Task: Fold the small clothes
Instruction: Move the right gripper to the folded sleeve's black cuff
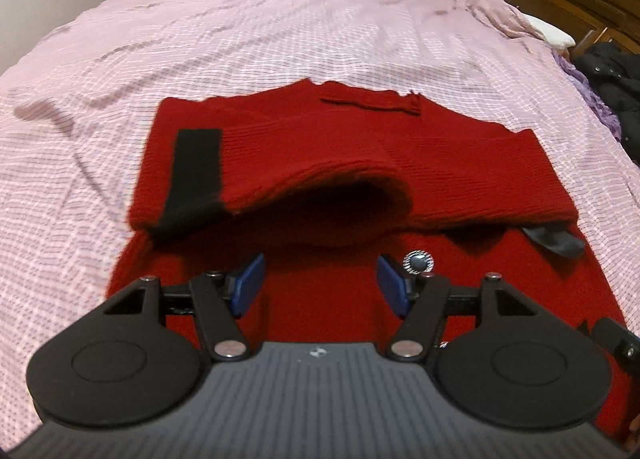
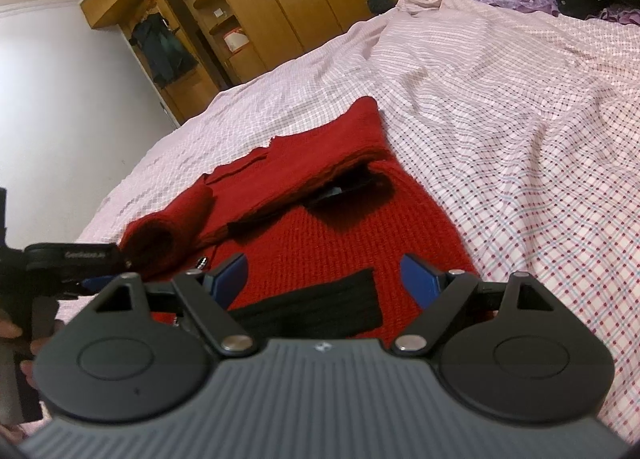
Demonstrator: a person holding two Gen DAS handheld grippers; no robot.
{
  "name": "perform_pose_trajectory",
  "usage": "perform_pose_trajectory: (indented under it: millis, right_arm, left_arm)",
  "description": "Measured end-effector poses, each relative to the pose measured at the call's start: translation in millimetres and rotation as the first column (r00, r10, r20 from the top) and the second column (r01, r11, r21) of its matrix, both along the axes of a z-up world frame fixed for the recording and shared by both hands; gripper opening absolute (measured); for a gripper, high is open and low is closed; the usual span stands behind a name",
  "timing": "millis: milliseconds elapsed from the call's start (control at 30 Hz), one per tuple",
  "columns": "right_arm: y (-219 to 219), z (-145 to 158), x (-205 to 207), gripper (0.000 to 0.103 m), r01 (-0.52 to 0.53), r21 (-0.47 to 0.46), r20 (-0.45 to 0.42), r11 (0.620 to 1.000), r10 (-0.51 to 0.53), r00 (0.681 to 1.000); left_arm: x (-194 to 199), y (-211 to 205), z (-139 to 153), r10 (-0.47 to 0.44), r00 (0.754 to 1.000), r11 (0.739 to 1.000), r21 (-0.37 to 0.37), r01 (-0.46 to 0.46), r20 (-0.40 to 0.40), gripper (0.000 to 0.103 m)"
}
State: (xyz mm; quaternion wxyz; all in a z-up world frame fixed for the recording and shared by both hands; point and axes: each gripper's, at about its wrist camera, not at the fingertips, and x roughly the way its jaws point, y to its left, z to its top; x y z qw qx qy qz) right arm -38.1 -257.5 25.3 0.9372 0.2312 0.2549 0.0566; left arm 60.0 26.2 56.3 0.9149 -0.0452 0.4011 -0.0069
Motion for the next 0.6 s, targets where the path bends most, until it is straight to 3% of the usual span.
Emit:
perform_pose_trajectory:
  millis: [300, 600]
  right_arm:
    - [16.8, 6.7, 4.6, 0.085, -0.036, -0.038, -0.003, 0.999, 0.036, 0.999]
    - [47.0, 20.9, 24.6, 0.085, -0.135, -0.1, 0.01, 0.986, 0.137, 0.991]
  left_arm:
    - [-15.8, 32.9, 0.0, 0.067, 0.998, 0.997, 0.03, -0.067, 0.0, 0.069]
    - [-25.1, 69.1, 0.6, 0.152, 0.988, 0.988, 0.03, -0.152, 0.006, 0.069]
